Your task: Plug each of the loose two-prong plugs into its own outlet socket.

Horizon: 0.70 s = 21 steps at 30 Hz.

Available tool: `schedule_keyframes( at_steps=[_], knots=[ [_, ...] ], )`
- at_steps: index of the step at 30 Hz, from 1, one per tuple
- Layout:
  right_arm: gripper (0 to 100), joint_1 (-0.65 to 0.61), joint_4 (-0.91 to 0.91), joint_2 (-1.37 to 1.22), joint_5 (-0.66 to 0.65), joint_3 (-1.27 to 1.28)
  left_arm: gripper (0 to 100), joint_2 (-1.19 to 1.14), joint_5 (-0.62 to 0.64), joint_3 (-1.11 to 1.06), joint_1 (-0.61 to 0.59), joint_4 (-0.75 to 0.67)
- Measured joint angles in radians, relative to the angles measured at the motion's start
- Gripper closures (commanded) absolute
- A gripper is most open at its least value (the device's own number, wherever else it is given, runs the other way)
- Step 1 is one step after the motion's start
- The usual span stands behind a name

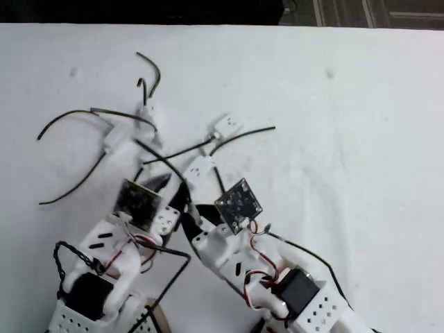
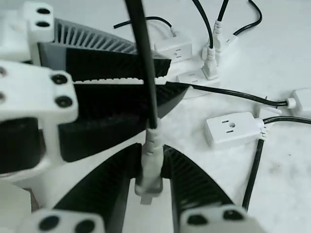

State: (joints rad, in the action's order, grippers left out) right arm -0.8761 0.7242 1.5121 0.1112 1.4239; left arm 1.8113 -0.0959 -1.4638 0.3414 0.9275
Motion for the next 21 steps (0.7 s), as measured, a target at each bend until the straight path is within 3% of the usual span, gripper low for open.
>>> schedule_keyframes(
  at_steps=[9, 21],
  knots=[
    [98.1, -0.014, 0.002, 0.002, -0.003, 0.006, 89, 0.009, -0.081, -0.008, 0.086, 0.064],
    [98.1, 0.011, 0.003, 0.0, -0.005, 0.044, 88, 0.009, -0.199, -0.003, 0.106, 0.118]
  ],
)
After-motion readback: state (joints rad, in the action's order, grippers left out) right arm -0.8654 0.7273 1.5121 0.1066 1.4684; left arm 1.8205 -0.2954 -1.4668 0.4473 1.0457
